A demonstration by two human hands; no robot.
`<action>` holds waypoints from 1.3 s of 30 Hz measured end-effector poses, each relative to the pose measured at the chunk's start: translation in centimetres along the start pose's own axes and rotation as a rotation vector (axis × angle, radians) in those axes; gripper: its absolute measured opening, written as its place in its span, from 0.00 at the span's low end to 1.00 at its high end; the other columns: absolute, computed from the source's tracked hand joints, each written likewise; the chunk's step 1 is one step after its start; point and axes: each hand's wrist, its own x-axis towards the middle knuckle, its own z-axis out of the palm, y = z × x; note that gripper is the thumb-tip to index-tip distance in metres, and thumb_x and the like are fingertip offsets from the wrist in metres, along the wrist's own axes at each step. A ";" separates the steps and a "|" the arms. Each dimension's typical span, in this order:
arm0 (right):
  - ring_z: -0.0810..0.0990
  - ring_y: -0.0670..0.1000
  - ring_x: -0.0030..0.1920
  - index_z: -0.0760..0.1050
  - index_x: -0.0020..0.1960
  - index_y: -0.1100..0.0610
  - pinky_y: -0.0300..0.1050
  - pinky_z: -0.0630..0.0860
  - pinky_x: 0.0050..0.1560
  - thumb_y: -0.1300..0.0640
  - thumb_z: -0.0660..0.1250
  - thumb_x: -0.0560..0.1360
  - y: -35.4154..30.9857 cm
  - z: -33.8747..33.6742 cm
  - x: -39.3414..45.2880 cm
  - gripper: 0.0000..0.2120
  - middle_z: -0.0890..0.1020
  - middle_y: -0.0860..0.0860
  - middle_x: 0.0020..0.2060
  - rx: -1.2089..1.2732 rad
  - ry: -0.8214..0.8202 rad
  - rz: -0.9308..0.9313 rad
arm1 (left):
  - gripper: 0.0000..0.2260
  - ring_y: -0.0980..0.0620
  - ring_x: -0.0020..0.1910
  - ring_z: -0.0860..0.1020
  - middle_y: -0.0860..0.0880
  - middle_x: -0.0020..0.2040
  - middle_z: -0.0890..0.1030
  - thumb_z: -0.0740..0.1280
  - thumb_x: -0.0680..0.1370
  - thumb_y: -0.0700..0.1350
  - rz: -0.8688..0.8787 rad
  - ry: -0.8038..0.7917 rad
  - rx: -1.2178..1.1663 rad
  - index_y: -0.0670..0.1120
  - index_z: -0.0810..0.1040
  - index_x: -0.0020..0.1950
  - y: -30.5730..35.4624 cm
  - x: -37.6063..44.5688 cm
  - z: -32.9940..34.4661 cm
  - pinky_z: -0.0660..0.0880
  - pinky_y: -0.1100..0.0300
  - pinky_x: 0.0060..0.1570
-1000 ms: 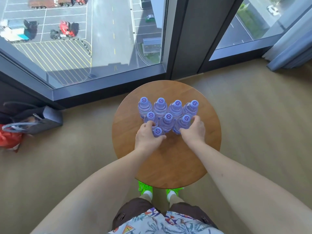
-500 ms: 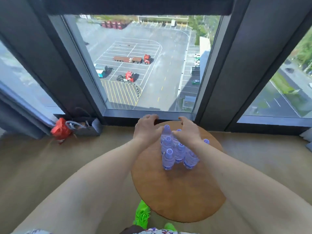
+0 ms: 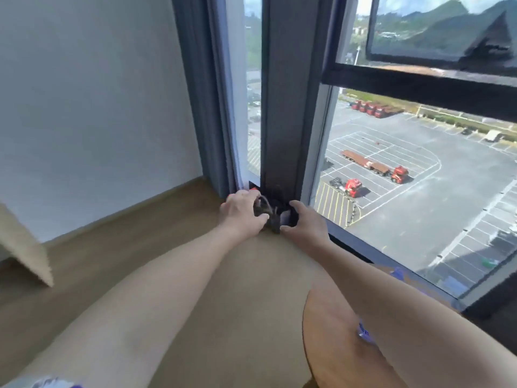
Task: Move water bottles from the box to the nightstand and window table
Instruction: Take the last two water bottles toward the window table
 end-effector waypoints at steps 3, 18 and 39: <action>0.77 0.58 0.64 0.71 0.73 0.48 0.49 0.73 0.60 0.52 0.72 0.71 -7.9 3.6 -0.3 0.30 0.80 0.54 0.61 -0.017 -0.033 -0.156 | 0.25 0.42 0.69 0.70 0.45 0.68 0.75 0.72 0.77 0.53 -0.123 0.086 -0.016 0.49 0.73 0.72 -6.2 -3.1 -5.1 0.68 0.51 0.68; 0.73 0.58 0.69 0.67 0.78 0.49 0.48 0.73 0.60 0.53 0.72 0.72 -48.2 31.3 -20.5 0.35 0.77 0.55 0.67 -0.001 -0.418 -0.714 | 0.27 0.42 0.73 0.63 0.45 0.71 0.68 0.71 0.78 0.52 -0.726 0.356 0.014 0.48 0.69 0.75 -43.2 -34.7 -28.4 0.64 0.51 0.71; 0.76 0.60 0.60 0.70 0.70 0.56 0.48 0.76 0.50 0.55 0.70 0.73 -88.6 62.4 -50.6 0.27 0.76 0.55 0.56 0.036 -1.036 -1.482 | 0.28 0.43 0.70 0.70 0.47 0.71 0.73 0.72 0.77 0.58 -1.612 0.676 0.367 0.52 0.69 0.75 -72.1 -68.7 -51.6 0.72 0.46 0.64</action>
